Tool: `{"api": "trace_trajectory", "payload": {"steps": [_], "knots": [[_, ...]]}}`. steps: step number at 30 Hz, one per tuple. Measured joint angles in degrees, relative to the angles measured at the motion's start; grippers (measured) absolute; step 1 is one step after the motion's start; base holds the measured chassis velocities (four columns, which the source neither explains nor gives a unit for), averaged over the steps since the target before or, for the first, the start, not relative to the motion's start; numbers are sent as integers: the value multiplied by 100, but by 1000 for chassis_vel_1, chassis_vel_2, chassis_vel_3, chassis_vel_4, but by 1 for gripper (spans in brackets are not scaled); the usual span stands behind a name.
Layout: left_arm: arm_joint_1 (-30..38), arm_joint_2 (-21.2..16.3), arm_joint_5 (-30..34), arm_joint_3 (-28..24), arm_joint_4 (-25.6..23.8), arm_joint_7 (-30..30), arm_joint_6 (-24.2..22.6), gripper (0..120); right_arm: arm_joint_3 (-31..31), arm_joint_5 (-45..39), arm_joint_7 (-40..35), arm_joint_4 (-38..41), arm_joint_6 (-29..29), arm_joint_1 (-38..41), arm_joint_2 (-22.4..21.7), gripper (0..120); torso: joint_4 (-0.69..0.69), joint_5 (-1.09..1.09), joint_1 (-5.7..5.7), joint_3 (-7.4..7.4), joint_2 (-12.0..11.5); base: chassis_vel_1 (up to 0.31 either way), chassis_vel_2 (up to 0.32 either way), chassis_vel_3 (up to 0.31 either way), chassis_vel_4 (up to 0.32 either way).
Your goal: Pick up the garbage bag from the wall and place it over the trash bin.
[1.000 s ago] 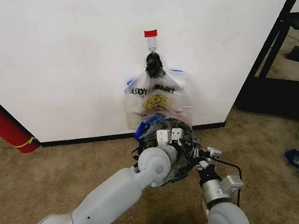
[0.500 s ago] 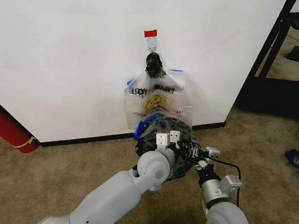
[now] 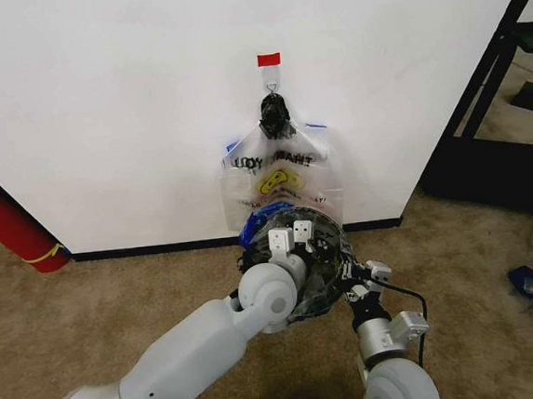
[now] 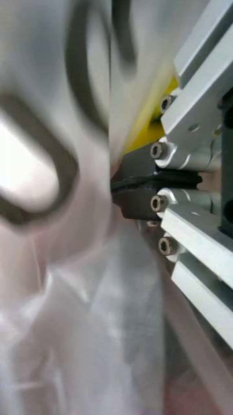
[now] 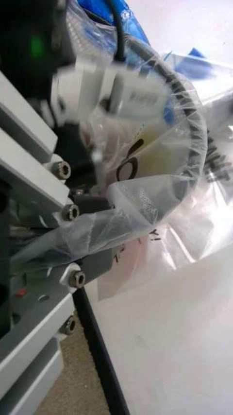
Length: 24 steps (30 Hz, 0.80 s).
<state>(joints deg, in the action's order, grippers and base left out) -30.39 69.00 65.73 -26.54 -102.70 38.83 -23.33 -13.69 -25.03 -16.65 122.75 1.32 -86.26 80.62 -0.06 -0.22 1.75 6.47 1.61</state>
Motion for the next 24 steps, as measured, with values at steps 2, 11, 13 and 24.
{"api": "trace_trajectory", "payload": {"steps": [2, 11, 13, 24], "knots": [[45, 7, -227, -49, 150, -24, -21, 0, 3, -6, 6, 64, 0, -20, -7, 0, 0, 0, 0, 0, 0, 0, 0, 0, 0], [46, -89, -594, -144, 296, 70, -323, 0, 15, -20, 13, 124, -6, -48, -21, 0, 0, 0, 0, 0, 0, 0, 0, 0, 0], [35, -161, -601, -144, 201, 115, -380, 0, 9, -20, 15, 124, -9, -44, -32, 0, 1, 0, 0, 0, 0, 0, 0, 0, 0], [-62, -714, -409, -58, -656, 158, -687, 0, -34, -21, -3, -3, -15, 16, -36, 0, 2, -1, 0, 0, 0, 0, 0, 0, 0]]}}
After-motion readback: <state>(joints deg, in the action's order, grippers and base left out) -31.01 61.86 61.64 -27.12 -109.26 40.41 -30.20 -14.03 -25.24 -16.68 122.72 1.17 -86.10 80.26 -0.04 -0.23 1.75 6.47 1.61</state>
